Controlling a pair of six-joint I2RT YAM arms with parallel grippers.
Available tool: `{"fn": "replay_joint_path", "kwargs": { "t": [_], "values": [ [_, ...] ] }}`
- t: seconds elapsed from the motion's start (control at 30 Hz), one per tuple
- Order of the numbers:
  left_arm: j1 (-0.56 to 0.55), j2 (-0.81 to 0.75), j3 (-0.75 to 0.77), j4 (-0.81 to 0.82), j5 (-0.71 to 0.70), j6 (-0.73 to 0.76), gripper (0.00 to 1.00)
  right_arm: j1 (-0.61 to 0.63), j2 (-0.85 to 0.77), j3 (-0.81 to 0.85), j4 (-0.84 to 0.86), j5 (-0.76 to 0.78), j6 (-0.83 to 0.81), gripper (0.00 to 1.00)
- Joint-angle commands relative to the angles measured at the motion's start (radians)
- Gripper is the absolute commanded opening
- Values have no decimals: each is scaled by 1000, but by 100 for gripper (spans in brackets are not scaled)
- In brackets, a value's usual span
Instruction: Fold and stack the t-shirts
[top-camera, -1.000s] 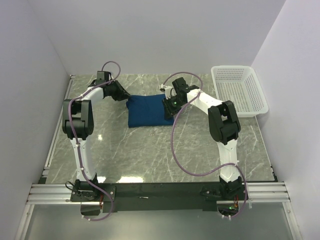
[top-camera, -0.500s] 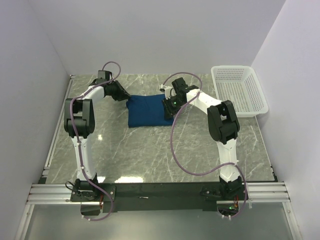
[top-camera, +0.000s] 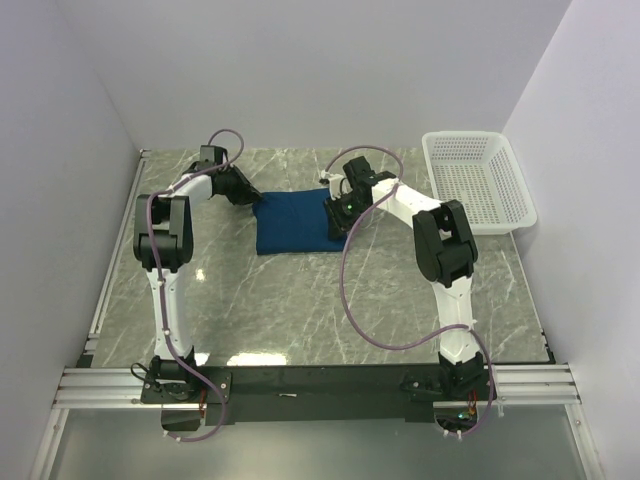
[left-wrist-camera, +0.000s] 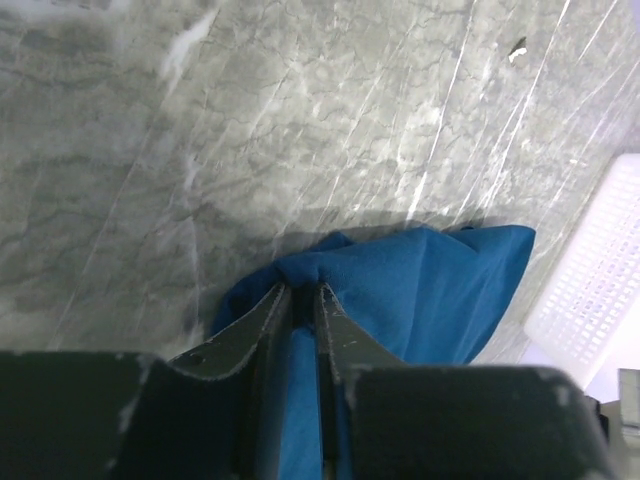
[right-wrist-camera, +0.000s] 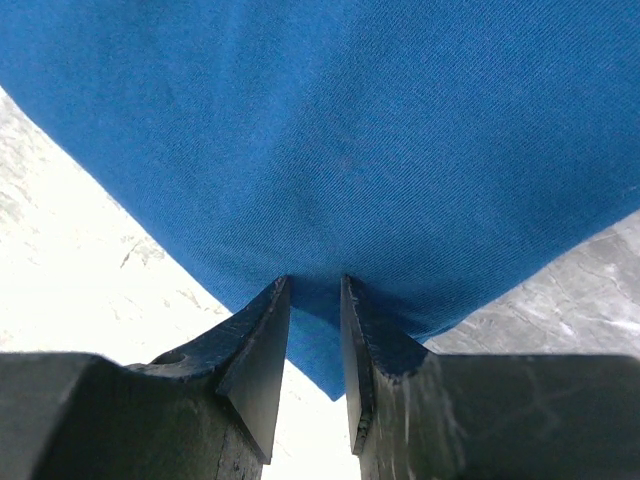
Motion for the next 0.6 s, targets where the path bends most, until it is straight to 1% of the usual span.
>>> {"fn": "replay_joint_path", "kwargs": {
  "t": [0.0, 0.07, 0.17, 0.2, 0.27, 0.53, 0.57],
  "values": [
    [-5, 4, 39, 55, 31, -37, 18, 11, 13, 44, -4, 23, -13, 35],
    [-2, 10, 49, 58, 34, -50, 17, 17, 19, 45, -10, 30, -17, 35],
    [8, 13, 42, 75, 43, -84, 11, 17, 26, 48, -13, 42, -19, 35],
    [11, 15, 36, 101, 48, -98, 6, 19, 28, 50, -14, 42, -21, 34],
    [20, 15, 16, 127, 54, -133, 1, 23, 31, 48, -17, 50, -24, 35],
    [41, 5, 0, 176, 66, -179, 1, 29, 42, 61, -30, 63, -27, 35],
    [46, 2, 3, 175, 69, -181, 3, 31, 45, 62, -30, 63, -27, 35]
  ]
}}
